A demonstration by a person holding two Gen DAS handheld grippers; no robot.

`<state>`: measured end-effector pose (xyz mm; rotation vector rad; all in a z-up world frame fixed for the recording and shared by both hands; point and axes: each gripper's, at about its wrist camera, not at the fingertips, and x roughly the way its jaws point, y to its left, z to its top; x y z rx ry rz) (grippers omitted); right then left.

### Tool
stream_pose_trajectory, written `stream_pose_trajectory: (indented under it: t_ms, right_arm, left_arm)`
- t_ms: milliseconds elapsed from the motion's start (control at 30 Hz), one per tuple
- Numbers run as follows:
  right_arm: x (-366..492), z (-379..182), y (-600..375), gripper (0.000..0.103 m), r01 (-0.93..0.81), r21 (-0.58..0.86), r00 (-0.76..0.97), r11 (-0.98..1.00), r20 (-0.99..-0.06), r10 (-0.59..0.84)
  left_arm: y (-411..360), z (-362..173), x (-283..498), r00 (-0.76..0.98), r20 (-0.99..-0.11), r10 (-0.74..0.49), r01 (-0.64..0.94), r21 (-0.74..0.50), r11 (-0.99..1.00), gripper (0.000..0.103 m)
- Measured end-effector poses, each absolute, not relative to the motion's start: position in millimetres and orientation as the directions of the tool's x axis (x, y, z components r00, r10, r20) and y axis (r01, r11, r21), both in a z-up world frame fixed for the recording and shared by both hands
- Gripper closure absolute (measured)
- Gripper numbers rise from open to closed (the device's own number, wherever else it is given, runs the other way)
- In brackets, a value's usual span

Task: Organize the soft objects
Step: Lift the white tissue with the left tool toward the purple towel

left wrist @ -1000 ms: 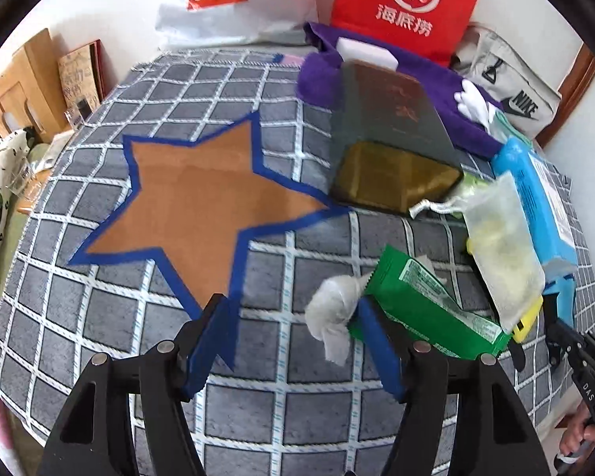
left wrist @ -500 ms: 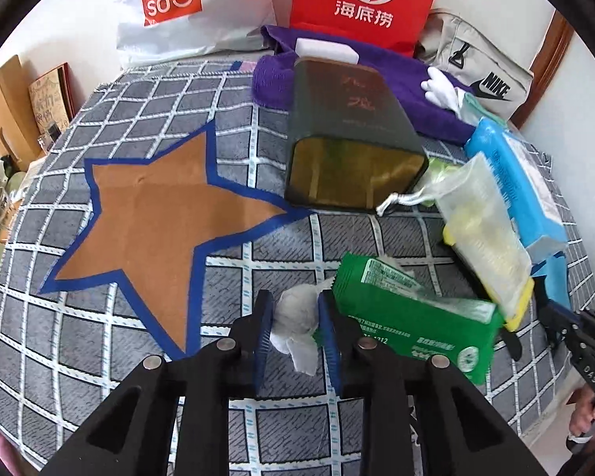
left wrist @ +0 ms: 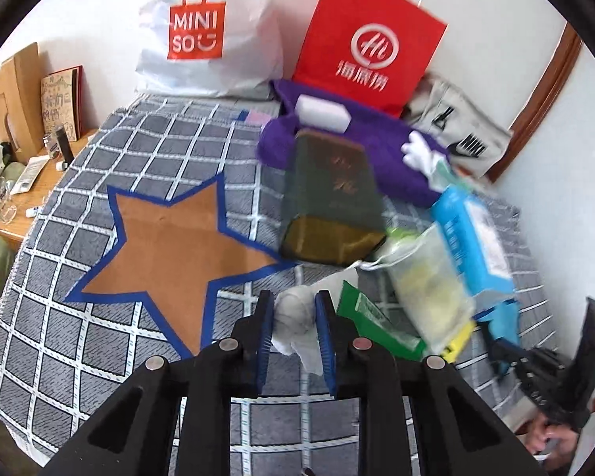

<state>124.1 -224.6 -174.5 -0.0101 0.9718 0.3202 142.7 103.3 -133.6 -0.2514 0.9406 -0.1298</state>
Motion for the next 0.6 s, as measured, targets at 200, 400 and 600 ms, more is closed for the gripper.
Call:
stream_pose_trajectory:
  t_ms: [200,400,600]
  right_arm:
    - [122.3,-154.1,-231.3,0.097,-0.269,0.151,0.552,0.951,-0.785,0.280]
    - [124.8,-148.3,-228.4,0.097,-0.291,0.136,0.543,0.947,-0.791,0.281]
    - [125.8,-178.6,-217.8,0.093,-0.318,0.158,0.477,0.935,-0.825,0.302]
  left_arm:
    - [99.6,-110.6,144.2,0.621,-0.762,-0.184,-0.004,-0.237,0.971,0.082]
    - [96.2,-96.2,149.2,0.636,-0.753,-0.171,-0.006,-0.227,0.974,0.082]
    - [90.4,-88.7,150.4,0.641,-0.746,-0.181,0.007,-0.230,0.973,0.082]
